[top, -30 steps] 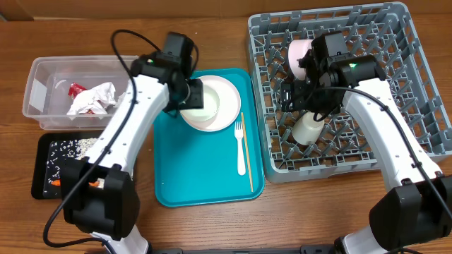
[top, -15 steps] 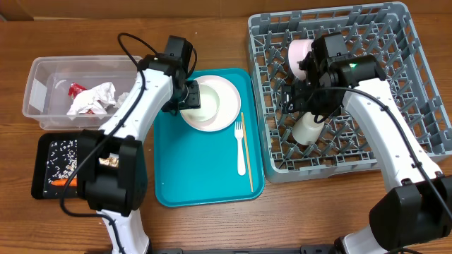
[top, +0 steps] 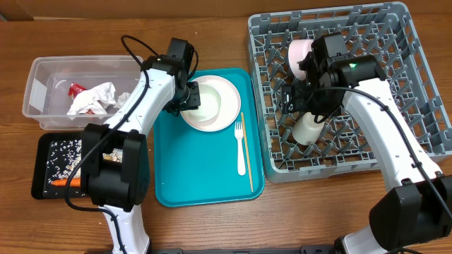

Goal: Sort waste into correct bins and load items into the dishwasher
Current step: 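Grasp the white bowl rim with the left gripper and lift it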

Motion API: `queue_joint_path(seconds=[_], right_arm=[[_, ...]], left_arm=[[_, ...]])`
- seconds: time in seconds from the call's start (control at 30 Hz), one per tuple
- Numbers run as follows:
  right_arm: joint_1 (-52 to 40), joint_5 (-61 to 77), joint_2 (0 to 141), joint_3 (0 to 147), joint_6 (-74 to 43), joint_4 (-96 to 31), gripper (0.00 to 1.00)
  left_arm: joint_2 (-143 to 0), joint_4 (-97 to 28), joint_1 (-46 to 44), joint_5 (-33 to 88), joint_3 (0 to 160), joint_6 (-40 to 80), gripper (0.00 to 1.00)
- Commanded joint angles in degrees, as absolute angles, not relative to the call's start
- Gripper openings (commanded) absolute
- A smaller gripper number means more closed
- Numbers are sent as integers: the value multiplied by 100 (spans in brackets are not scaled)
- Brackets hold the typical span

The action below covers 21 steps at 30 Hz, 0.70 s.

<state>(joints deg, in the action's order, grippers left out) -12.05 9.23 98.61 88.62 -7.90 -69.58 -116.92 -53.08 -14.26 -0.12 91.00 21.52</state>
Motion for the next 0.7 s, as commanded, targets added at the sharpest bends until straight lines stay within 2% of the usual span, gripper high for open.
queue_joint_path(seconds=[0.0, 0.67], right_arm=[[-1216, 972, 9655, 8991, -814, -6956, 100], [-1216, 972, 9655, 8991, -812, -6930, 100]], left_arm=[[-11782, -5247, -1437, -106, 9019, 2235, 40], [-11784, -5162, -1437, -154, 8895, 2235, 36]])
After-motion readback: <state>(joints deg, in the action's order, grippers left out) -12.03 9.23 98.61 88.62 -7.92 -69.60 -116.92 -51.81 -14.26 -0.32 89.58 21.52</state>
